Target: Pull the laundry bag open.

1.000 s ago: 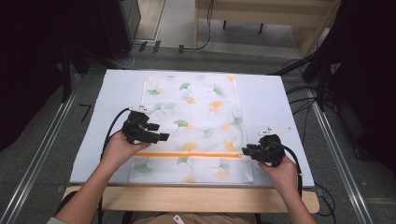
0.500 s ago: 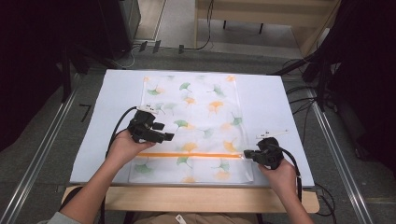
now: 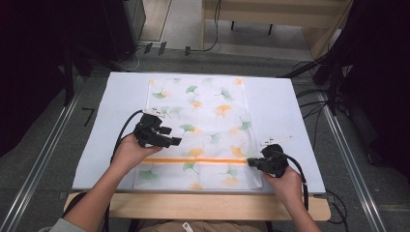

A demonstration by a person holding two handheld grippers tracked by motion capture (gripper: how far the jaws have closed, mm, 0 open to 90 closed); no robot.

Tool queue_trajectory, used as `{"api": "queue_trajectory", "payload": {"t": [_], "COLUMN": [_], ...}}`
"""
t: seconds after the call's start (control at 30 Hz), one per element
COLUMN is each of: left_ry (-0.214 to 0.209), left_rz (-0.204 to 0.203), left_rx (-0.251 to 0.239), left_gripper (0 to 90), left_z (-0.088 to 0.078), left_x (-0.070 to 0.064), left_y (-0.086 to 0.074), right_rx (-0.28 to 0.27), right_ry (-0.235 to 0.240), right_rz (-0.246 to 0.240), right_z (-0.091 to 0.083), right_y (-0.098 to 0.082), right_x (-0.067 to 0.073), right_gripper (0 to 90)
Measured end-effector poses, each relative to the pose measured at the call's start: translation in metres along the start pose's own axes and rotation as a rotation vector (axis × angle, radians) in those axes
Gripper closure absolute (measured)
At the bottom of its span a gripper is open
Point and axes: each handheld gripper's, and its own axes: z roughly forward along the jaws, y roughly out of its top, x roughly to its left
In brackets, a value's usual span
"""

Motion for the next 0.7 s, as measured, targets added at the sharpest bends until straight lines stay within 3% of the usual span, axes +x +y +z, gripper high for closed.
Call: {"api": "queue_trajectory", "payload": {"t": [0.3,0.57,0.7], "left_ry": [-0.03,-0.033,-0.042], "left_rz": [-0.012,0.013,0.012], "left_rx": [-0.009,-0.002,-0.013], "left_gripper": [39.3,41.1,41.6], "left_z": [0.001,0.004,0.005], "left_x": [-0.003,-0.012,-0.015], "left_y": [0.001,0.003,0.005], "right_rx": [-0.029,-0.09,-0.082], "right_ry": [-0.024,-0.087,-0.11], "right_rz": [-0.028,-0.033,-0.037], "right_z": [0.0,-0.022,-0.026], "right_y": [0.007,0.002,-0.003], "right_x": [0.005,-0.004,-0.01], "right_gripper": [90.0,84.3,78.2]}}
